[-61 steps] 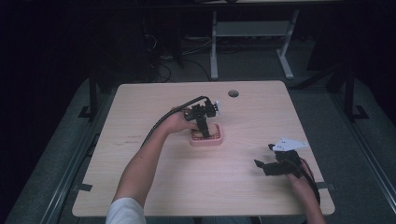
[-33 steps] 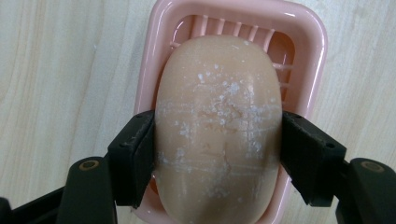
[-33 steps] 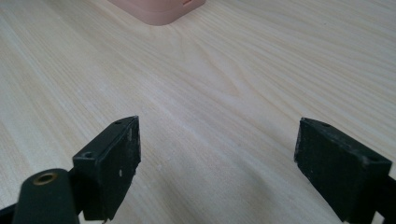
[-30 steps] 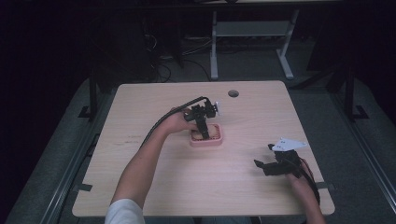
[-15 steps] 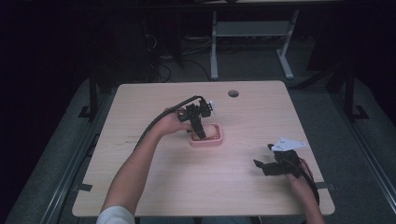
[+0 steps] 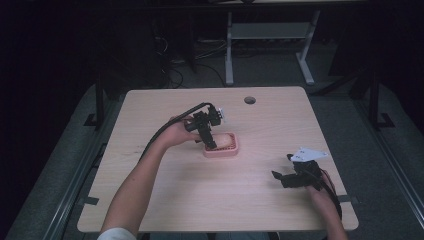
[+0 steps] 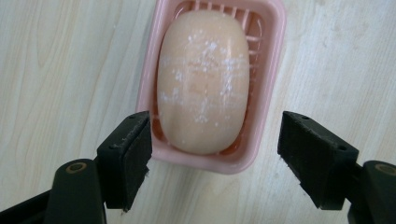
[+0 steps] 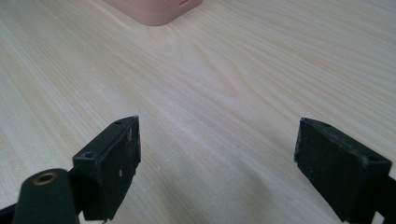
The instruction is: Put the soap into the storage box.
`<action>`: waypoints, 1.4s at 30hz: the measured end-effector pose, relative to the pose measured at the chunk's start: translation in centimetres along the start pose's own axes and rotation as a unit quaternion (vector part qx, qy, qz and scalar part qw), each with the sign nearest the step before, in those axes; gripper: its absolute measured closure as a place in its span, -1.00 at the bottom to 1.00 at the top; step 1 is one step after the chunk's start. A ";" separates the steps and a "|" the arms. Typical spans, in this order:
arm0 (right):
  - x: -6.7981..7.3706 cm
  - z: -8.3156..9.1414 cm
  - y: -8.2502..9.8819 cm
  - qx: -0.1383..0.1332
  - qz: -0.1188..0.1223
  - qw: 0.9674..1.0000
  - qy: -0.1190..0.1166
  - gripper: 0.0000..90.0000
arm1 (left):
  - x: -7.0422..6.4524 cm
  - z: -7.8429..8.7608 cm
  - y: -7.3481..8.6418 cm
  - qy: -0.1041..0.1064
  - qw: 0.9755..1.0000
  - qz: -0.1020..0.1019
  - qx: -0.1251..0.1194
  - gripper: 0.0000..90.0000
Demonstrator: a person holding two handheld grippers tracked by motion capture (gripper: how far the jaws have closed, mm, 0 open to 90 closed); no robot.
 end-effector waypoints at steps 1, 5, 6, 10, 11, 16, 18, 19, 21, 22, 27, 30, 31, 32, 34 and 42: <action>0.0 0.0 0.0 0.000 0.000 1.000 0.000 -0.69 | 0.0 0.0 0.2 0.000 1.000 0.002 -0.003 -0.42; 0.0 0.0 0.0 0.002 -0.002 1.000 -0.001 -0.69 | -0.1 0.2 0.6 -0.001 1.000 0.004 0.000 -0.43; 0.0 -0.1 0.0 0.002 -0.002 1.000 0.000 -0.69 | -0.2 0.3 0.7 -0.002 1.000 0.003 -0.001 -0.43; 0.0 -0.1 0.0 0.002 0.000 1.000 0.001 -0.69 | -0.5 0.6 1.0 -0.002 1.000 0.005 -0.017 -0.43; 0.0 -0.1 0.0 0.002 0.001 1.000 0.002 -0.69 | -0.7 0.6 1.2 -0.002 1.000 0.006 -0.017 -0.43; 0.2 -0.2 -0.1 0.002 0.000 1.000 0.002 -0.69 | -0.9 0.6 1.9 -0.003 1.000 0.007 -0.016 -0.43; 0.2 -0.2 -0.1 0.003 0.004 1.000 0.001 -0.69 | -1.0 0.6 2.2 -0.002 1.000 0.012 -0.021 -0.43; 0.2 -0.2 -0.1 0.004 0.002 1.000 0.001 -0.69 | -1.0 0.7 2.4 -0.002 1.000 0.011 -0.022 -0.43; 0.2 -0.2 -0.1 0.004 0.002 1.000 0.001 -0.69 | -1.2 0.7 2.6 -0.001 1.000 0.014 -0.024 -0.43; 0.2 -0.3 -0.1 0.004 0.003 1.000 0.002 -0.69 | -1.2 0.6 2.8 -0.001 1.000 0.015 -0.023 -0.44; 0.1 -0.3 -0.1 0.006 0.003 1.000 0.003 -0.69 | -1.6 0.8 3.5 -0.003 1.000 0.014 -0.028 -0.45; 0.1 -0.3 0.0 0.007 0.002 1.000 0.003 -0.69 | -1.7 0.7 4.0 -0.002 0.999 0.019 -0.028 -0.45; 0.1 -0.3 0.0 0.007 0.001 1.000 0.003 -0.69 | -1.7 0.7 4.1 -0.004 0.999 0.019 -0.027 -0.45; 0.1 -0.3 0.0 0.007 0.001 1.000 0.003 -0.69 | -1.8 0.8 4.3 -0.004 0.999 0.020 -0.030 -0.45; 0.2 -0.3 -0.1 0.008 0.002 1.000 0.004 -0.69 | -1.9 0.8 4.7 -0.005 0.999 0.023 -0.035 -0.45; 0.3 -0.4 -0.1 0.010 0.001 1.000 0.005 -0.69 | -2.3 0.9 5.7 -0.003 0.999 0.029 -0.041 -0.44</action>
Point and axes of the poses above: each handheld gripper's, and its own axes: z roughly backward along the jaws, y roughly out of its underside, x roughly to its left, the point moved 4 cm from there along -z, roughly forward along the jaws, and after that the axes turned 10 degrees about y, right-handed, at the moved point
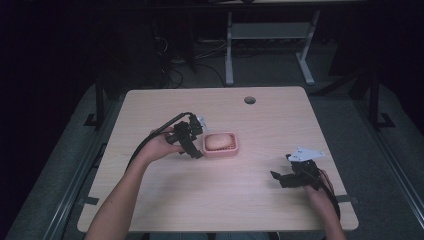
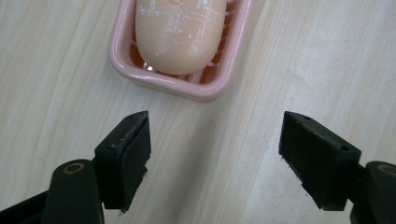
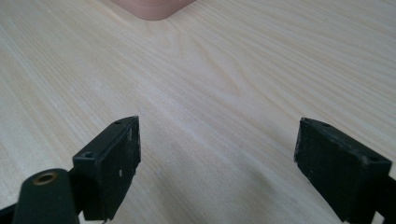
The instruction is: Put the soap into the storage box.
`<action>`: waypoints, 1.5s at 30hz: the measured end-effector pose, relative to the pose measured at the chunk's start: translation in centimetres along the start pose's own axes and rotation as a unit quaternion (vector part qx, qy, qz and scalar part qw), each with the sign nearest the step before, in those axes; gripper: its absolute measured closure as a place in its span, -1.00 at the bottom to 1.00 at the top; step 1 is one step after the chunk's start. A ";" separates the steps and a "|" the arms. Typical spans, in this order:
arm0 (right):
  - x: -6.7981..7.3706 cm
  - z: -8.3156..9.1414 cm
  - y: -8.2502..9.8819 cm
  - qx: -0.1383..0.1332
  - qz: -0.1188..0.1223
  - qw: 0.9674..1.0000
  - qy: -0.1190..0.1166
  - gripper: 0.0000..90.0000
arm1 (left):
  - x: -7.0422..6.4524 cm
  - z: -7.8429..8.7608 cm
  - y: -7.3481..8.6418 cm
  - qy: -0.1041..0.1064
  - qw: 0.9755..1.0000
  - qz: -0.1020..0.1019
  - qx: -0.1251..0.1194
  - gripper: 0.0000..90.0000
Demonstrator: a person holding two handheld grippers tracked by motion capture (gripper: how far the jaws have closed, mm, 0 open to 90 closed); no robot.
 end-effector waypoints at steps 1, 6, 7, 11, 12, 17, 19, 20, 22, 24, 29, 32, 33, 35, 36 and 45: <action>0.0 0.0 0.0 0.001 0.001 1.000 0.001 -0.69 | 0.0 0.0 0.1 -0.001 1.000 0.001 -0.001 -0.44; 0.1 -0.1 0.0 0.004 0.001 1.000 0.002 -0.69 | -0.3 0.0 0.7 -0.004 1.000 0.000 -0.003 -0.44; 0.1 -0.1 0.0 0.004 0.002 1.000 0.002 -0.69 | -0.3 0.1 0.8 -0.004 1.000 0.001 -0.003 -0.44; 0.1 -0.2 0.0 0.004 0.004 1.000 0.002 -0.69 | -0.7 0.1 1.3 -0.003 1.000 0.003 -0.010 -0.44; 0.2 -0.2 0.0 0.005 0.003 1.000 0.002 -0.69 | -0.7 0.2 1.4 -0.001 1.000 0.002 -0.010 -0.44; 0.3 -0.3 0.0 0.008 0.005 1.000 0.002 -0.69 | -1.2 0.2 1.9 -0.002 1.000 0.003 -0.015 -0.44; 0.3 -0.3 0.0 0.009 0.006 1.000 0.003 -0.69 | -1.3 0.3 2.1 -0.001 1.000 0.003 -0.017 -0.44; 0.3 -0.3 0.0 0.009 0.007 1.000 0.003 -0.69 | -1.4 0.3 2.2 0.000 1.000 0.004 -0.019 -0.44; 0.3 -0.3 0.0 0.010 0.007 1.000 0.003 -0.69 | -1.6 0.4 2.4 -0.001 1.000 0.005 -0.020 -0.44; 0.3 -0.3 0.0 0.011 0.007 1.000 0.004 -0.69 | -1.7 0.5 2.7 -0.003 1.000 0.004 -0.022 -0.44; 0.3 -0.3 0.0 0.012 0.007 1.000 0.005 -0.69 | -2.0 0.5 3.4 -0.005 1.000 0.007 -0.022 -0.44; 0.2 -0.3 0.1 0.011 0.008 1.000 0.006 -0.69 | -2.2 0.5 3.9 -0.005 1.000 0.011 -0.028 -0.44; 0.2 -0.3 0.1 0.011 0.008 1.000 0.007 -0.69 | -2.3 0.5 4.1 -0.004 0.999 0.012 -0.029 -0.44; 0.1 -0.3 0.1 0.013 0.003 1.000 0.008 -0.69 | -2.5 0.5 4.3 -0.004 1.000 0.010 -0.029 -0.45; 0.0 -0.3 0.2 0.012 0.004 1.000 0.009 -0.69 | -2.6 0.4 4.4 -0.007 0.999 0.010 -0.035 -0.45; -0.1 -0.3 0.3 0.015 0.003 1.000 0.011 -0.69 | -3.2 0.3 5.7 -0.006 0.999 0.015 -0.043 -0.46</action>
Point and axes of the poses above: each handheld gripper's, and its own axes: z roughly backward along the jaws, y roughly out of its underside, x roughly to its left, the point moved 4 cm from there along -z, roughly forward along the jaws, and after that the axes turned 10 degrees about y, right-handed, at the moved point
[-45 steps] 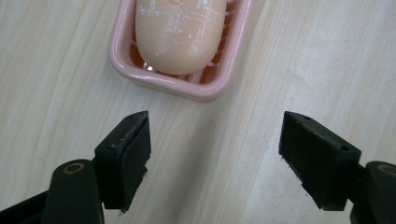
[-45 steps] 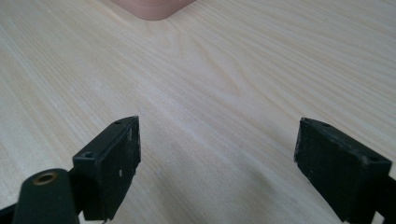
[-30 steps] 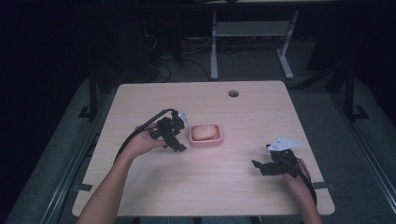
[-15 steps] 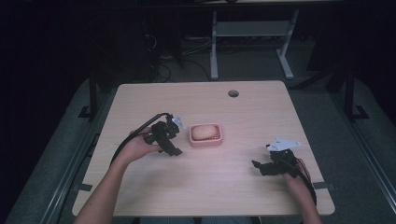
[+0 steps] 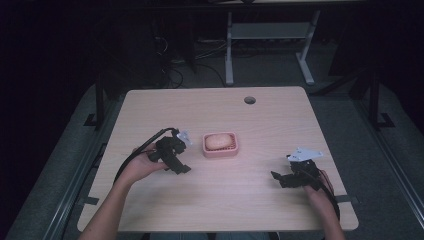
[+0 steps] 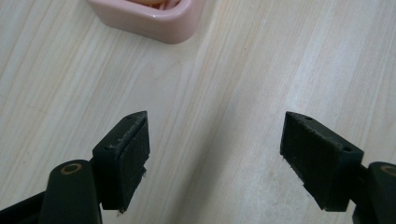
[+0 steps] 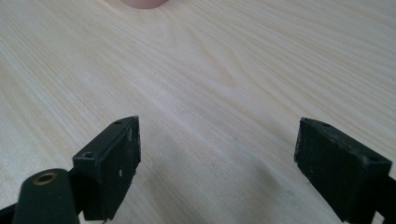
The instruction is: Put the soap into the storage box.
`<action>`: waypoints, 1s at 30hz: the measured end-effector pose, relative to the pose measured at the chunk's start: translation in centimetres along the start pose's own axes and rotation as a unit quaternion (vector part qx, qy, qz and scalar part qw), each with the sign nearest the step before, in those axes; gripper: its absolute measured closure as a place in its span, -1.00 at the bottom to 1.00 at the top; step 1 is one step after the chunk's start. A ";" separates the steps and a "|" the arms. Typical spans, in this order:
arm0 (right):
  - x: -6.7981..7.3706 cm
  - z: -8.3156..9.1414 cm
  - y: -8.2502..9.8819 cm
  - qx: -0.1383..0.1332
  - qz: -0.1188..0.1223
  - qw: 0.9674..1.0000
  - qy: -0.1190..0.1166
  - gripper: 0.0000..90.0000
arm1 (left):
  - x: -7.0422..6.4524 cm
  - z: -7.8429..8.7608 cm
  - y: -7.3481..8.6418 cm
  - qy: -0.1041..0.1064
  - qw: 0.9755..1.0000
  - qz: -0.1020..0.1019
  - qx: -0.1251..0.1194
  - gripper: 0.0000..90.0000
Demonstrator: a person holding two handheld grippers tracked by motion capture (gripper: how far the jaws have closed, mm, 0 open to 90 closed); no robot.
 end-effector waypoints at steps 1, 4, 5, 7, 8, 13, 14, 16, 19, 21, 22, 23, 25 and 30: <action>0.0 0.0 0.0 0.000 0.000 1.000 0.000 -0.69 | -0.1 0.0 0.2 0.001 1.000 0.000 0.001 -0.46; 0.0 0.0 0.0 0.001 0.000 1.000 0.001 -0.69 | -0.2 0.0 0.6 0.000 1.000 0.002 -0.003 -0.46; 0.0 0.0 0.0 0.001 0.000 1.000 0.001 -0.69 | -0.3 0.0 0.7 0.000 1.000 0.003 -0.004 -0.46; 0.0 0.0 0.1 0.003 0.000 1.000 0.001 -0.69 | -0.4 0.0 0.9 -0.001 1.000 0.002 -0.004 -0.47; 0.0 -0.1 0.1 0.003 0.001 1.000 0.001 -0.69 | -0.5 0.0 1.1 -0.001 1.000 0.001 -0.004 -0.47; 0.0 -0.1 0.1 0.005 0.000 1.000 0.001 -0.69 | -0.8 -0.1 1.7 -0.002 1.000 0.005 -0.013 -0.47; 0.0 -0.1 0.1 0.006 0.001 1.000 0.001 -0.69 | -1.0 -0.1 1.9 -0.001 1.000 0.008 -0.015 -0.47; 0.0 -0.1 0.1 0.005 0.000 1.000 0.002 -0.69 | -1.0 0.0 2.0 -0.002 1.000 0.006 -0.014 -0.47; 0.0 0.0 0.1 0.006 0.000 1.000 0.002 -0.69 | -1.1 0.1 2.5 -0.004 1.000 0.008 -0.018 -0.47; 0.0 0.0 0.1 0.006 0.001 1.000 0.002 -0.69 | -1.3 0.0 2.9 -0.004 1.000 0.013 -0.020 -0.47; 0.0 -0.1 0.1 0.006 0.001 1.000 0.002 -0.69 | -1.4 0.0 3.1 -0.005 1.000 0.012 -0.021 -0.47; 0.0 -0.1 0.1 0.006 0.001 1.000 0.002 -0.69 | -1.4 0.0 3.3 -0.006 1.000 0.012 -0.020 -0.47; 0.0 -0.1 0.1 0.006 0.001 1.000 0.002 -0.69 | -1.7 -0.1 3.6 -0.005 1.000 0.012 -0.020 -0.47; 0.0 -0.1 0.2 0.007 0.000 1.000 0.002 -0.69 | -2.3 -0.2 4.6 -0.007 1.000 0.015 -0.024 -0.47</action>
Point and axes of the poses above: each handheld gripper's, and its own axes: z roughly backward along the jaws, y roughly out of its underside, x roughly to its left, the point moved 4 cm from there along -z, roughly forward along the jaws, and after that the axes turned 10 degrees about y, right-handed, at the moved point
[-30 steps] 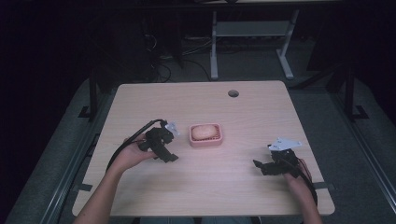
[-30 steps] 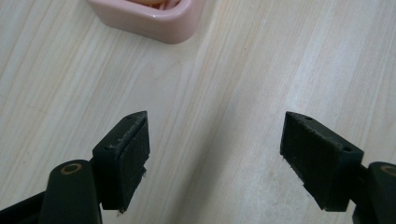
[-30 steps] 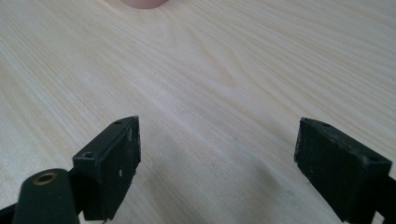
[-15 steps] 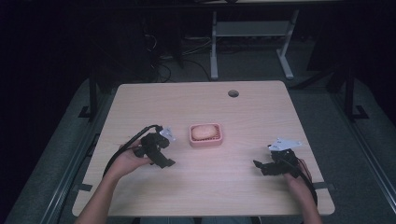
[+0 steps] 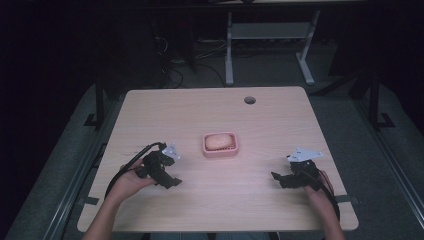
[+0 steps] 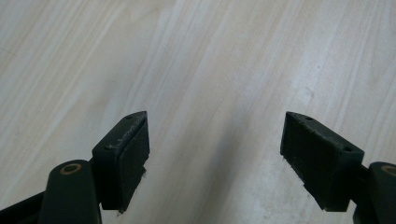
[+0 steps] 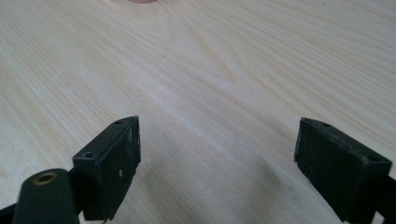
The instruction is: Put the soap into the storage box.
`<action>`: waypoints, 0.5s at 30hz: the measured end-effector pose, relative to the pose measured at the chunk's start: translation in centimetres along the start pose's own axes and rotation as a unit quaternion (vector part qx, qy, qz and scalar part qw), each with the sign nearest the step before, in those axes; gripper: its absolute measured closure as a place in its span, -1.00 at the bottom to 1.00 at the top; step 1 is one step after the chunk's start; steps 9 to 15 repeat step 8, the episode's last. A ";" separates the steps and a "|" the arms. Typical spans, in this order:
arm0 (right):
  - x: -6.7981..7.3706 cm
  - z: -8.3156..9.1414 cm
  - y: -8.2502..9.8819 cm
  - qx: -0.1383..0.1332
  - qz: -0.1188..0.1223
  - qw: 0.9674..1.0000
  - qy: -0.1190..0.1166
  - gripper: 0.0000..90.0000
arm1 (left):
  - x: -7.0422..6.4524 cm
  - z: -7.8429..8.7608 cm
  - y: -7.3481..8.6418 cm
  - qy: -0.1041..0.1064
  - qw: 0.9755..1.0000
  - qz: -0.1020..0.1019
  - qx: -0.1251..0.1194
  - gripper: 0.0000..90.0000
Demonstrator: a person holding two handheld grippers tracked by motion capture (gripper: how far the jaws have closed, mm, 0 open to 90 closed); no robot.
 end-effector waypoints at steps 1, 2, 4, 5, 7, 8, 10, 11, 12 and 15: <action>0.0 0.0 0.0 0.000 0.000 1.000 0.000 -0.69 | -0.1 -0.1 0.2 0.000 1.000 0.002 -0.003 -0.47; 0.0 0.0 0.0 0.000 0.001 1.000 0.000 -0.69 | -0.2 -0.1 0.5 0.001 1.000 0.001 0.001 -0.47; 0.0 0.0 0.0 0.001 0.001 1.000 0.000 -0.69 | -0.4 -0.4 1.1 -0.003 1.000 0.007 0.002 -0.47; 0.0 0.0 0.0 0.001 0.002 1.000 0.000 -0.69 | -0.5 -0.5 1.4 -0.004 1.000 0.009 0.002 -0.47; 0.1 -0.1 0.0 0.002 0.004 1.000 0.000 -0.69 | -0.6 -0.4 1.9 -0.003 1.000 0.009 0.004 -0.48; 0.1 -0.1 0.0 0.002 0.004 1.000 0.000 -0.69 | -0.7 -0.5 2.2 -0.005 1.000 0.011 0.004 -0.48; 0.1 -0.1 0.0 0.002 0.004 1.000 0.000 -0.69 | -0.7 -0.5 2.2 -0.005 1.000 0.011 0.004 -0.48; 0.1 -0.1 0.0 0.002 0.004 1.000 0.000 -0.69 | -0.7 -0.5 2.2 -0.005 1.000 0.011 0.004 -0.48; 0.1 -0.1 0.0 0.002 0.004 1.000 0.000 -0.69 | -0.7 -0.5 2.2 -0.005 1.000 0.011 0.004 -0.48; 0.1 -0.1 0.0 0.002 0.004 1.000 0.000 -0.69 | -0.7 -0.5 2.2 -0.005 1.000 0.011 0.004 -0.48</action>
Point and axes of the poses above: each handheld gripper's, and its own axes: z roughly backward along the jaws, y roughly out of its underside, x roughly to its left, the point moved 4 cm from there along -z, roughly forward along the jaws, and after that the axes turned 10 degrees about y, right-handed, at the moved point
